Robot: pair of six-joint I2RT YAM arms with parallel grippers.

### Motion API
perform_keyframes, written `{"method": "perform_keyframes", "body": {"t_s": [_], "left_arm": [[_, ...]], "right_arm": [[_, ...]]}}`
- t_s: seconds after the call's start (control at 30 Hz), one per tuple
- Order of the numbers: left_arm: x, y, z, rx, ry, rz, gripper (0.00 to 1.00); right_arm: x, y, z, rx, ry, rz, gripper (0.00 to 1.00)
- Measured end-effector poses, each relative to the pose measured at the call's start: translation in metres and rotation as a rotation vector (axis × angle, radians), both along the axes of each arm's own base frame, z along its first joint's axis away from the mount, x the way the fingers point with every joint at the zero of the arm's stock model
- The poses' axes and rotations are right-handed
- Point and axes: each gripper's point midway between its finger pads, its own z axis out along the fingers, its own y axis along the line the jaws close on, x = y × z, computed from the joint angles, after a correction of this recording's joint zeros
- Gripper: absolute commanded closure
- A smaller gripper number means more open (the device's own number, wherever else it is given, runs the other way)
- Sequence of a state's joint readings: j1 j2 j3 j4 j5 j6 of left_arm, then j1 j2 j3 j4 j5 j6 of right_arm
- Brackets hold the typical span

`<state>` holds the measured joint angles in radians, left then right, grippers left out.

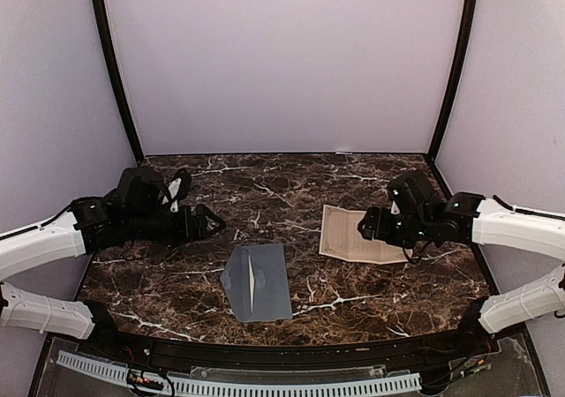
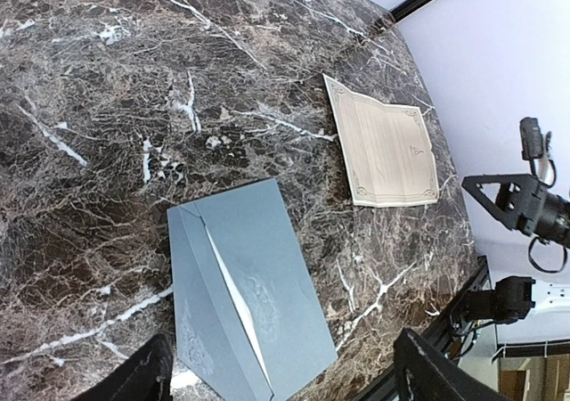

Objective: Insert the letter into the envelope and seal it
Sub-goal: Pick up the letter from the center of the board.

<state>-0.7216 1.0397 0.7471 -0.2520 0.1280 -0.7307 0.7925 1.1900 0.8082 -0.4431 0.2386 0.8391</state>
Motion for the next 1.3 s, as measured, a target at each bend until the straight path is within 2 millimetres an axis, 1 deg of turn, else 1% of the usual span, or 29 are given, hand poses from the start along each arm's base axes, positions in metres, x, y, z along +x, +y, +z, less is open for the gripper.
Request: {"method": "perform_keyframes", "body": {"t_s": [0.07, 0.1, 0.13, 0.23, 0.33, 0.4, 0.47, 0.57, 0.67, 0.73, 0.83, 0.97, 1.1, 1.3], "left_arm": [[0.000, 0.001, 0.005, -0.033, 0.010, -0.018, 0.15], [-0.001, 0.001, 0.006, -0.045, 0.015, -0.028, 0.15], [-0.003, -0.002, 0.008, -0.064, 0.021, -0.045, 0.15], [-0.008, -0.008, 0.010, -0.090, 0.033, -0.082, 0.15], [-0.009, -0.009, 0.012, -0.098, 0.035, -0.091, 0.15], [-0.008, -0.009, 0.013, -0.104, 0.036, -0.084, 0.15], [-0.008, -0.008, 0.016, -0.117, 0.031, -0.077, 0.15], [-0.009, -0.007, 0.024, -0.145, 0.016, -0.069, 0.15], [-0.010, -0.007, 0.030, -0.164, 0.009, -0.065, 0.15], [-0.009, -0.008, 0.030, -0.170, 0.009, -0.062, 0.15], [-0.010, -0.008, 0.028, -0.175, 0.020, -0.060, 0.15], [-0.011, -0.008, 0.026, -0.181, 0.027, -0.061, 0.16], [-0.011, -0.009, 0.025, -0.186, 0.031, -0.058, 0.15], [-0.010, -0.009, 0.025, -0.192, 0.032, -0.054, 0.16]], "right_arm": [[0.009, -0.034, -0.011, -0.024, 0.022, -0.068, 0.17], [0.013, -0.048, -0.015, -0.030, 0.032, -0.095, 0.17], [0.018, -0.065, -0.022, -0.033, 0.050, -0.129, 0.17], [0.029, -0.106, -0.037, -0.028, 0.093, -0.211, 0.17], [0.038, -0.129, -0.050, -0.014, 0.123, -0.241, 0.21], [0.042, -0.138, -0.060, 0.000, 0.152, -0.242, 0.22], [0.044, -0.142, -0.070, 0.011, 0.177, -0.235, 0.24], [0.046, -0.142, -0.082, 0.042, 0.203, -0.208, 0.24], [0.049, -0.141, -0.086, 0.069, 0.204, -0.184, 0.26], [0.051, -0.140, -0.089, 0.087, 0.199, -0.168, 0.29], [0.054, -0.140, -0.095, 0.112, 0.202, -0.154, 0.31], [0.052, -0.135, -0.107, 0.145, 0.224, -0.123, 0.39], [0.053, -0.127, -0.107, 0.183, 0.208, -0.082, 0.52], [0.054, -0.117, -0.114, 0.230, 0.220, -0.042, 0.85]]}}
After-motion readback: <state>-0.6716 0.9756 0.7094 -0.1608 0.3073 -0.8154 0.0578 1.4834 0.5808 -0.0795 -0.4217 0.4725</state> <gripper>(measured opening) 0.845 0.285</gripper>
